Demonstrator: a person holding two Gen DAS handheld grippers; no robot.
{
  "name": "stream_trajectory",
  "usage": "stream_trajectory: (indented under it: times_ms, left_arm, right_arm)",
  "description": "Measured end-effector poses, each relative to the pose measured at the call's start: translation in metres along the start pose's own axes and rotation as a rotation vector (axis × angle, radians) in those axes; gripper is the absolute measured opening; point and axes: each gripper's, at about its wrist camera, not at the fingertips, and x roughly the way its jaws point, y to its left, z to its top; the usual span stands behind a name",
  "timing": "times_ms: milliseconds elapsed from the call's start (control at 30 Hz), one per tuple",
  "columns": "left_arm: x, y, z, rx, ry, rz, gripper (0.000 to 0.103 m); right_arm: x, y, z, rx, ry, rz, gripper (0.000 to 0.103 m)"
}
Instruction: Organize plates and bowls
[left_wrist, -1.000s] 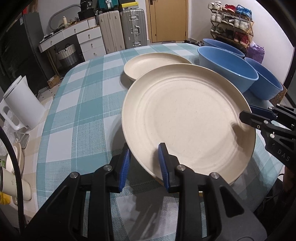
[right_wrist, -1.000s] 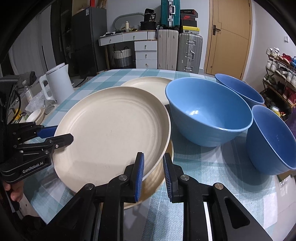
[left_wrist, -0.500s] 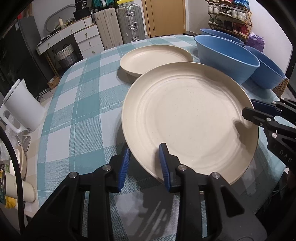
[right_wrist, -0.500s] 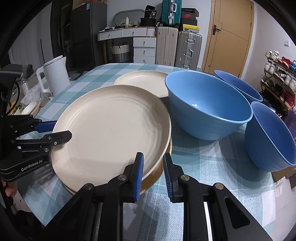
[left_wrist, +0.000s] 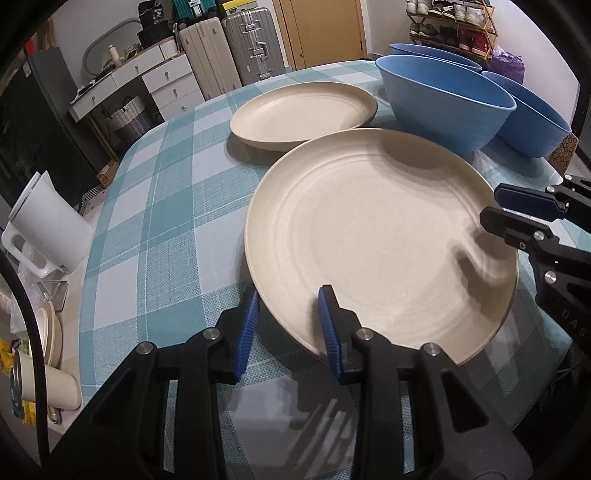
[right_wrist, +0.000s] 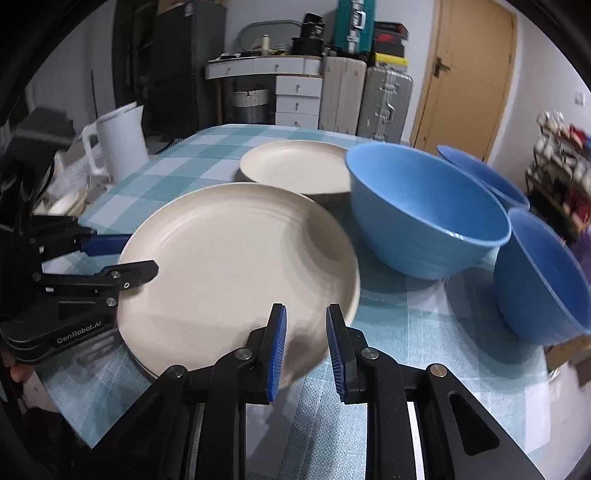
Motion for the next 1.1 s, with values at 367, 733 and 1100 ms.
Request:
stream_trajectory:
  times_ms: [367,733,1100]
  left_arm:
    - [0.005,0.008,-0.001,-0.047,0.016,-0.078,0.041]
    - [-0.015,0.028,0.010,-0.170,-0.071,-0.158,0.083]
    - [-0.036,0.044,0.031,-0.257,-0.131,-0.161,0.102]
  right_arm:
    - [0.001,-0.007,0.000,0.036,0.002,0.027,0.041]
    - [-0.019,-0.022,0.012,0.051,-0.080,0.061,0.086]
    - [-0.047,-0.045,0.040,0.050,-0.163,0.056,0.102]
